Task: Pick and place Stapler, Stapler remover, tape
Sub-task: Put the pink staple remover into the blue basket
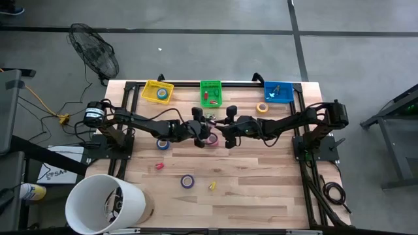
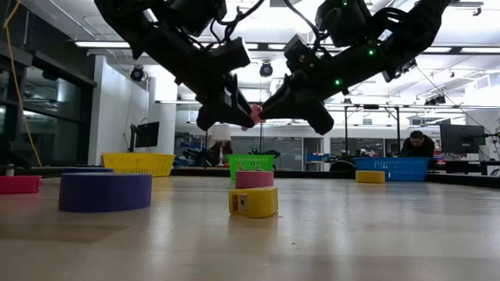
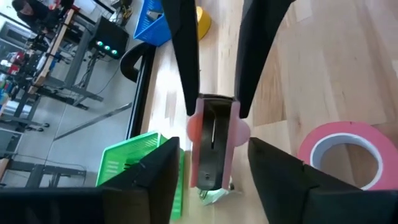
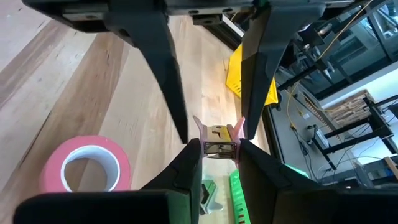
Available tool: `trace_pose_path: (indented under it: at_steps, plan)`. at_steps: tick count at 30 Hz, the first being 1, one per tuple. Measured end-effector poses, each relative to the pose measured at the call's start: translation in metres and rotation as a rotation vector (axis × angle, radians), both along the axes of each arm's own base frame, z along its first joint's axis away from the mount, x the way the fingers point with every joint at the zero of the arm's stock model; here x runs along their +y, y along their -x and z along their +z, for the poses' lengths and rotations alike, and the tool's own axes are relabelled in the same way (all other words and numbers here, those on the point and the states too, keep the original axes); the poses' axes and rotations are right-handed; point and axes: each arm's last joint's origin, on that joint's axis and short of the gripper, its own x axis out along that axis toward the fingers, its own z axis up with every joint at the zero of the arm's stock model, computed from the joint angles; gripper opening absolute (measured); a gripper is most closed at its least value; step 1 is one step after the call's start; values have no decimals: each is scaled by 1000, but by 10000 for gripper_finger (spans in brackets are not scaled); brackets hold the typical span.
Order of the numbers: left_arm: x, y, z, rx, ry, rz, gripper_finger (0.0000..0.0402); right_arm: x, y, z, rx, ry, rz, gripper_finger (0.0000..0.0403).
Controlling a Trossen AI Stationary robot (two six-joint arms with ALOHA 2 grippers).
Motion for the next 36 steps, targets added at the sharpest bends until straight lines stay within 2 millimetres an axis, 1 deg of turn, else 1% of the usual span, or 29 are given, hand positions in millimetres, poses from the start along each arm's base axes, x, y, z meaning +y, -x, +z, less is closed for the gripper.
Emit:
trace_pose_path:
  at_steps: [4,10,15,18,21,26,36]
  plan:
    - [0,1,-1,15,1,-3,202,-1,1,-2,20,-2,-46,74]
    - [1,3,-3,49,-29,43,205,-9,7,-7,75,54,-247,74]
    - [2,5,-5,71,-50,76,206,-23,12,-9,77,46,-443,74]
    - [2,5,-5,72,-53,80,206,-35,19,-11,87,33,-569,74]
    - [2,6,-6,88,-51,81,207,-49,29,-12,104,-3,-689,74]
    - [2,6,-7,97,-52,81,207,-73,52,-7,130,-107,-844,74]
    - [2,6,-7,98,-52,82,207,-108,98,12,95,-244,-1110,74]
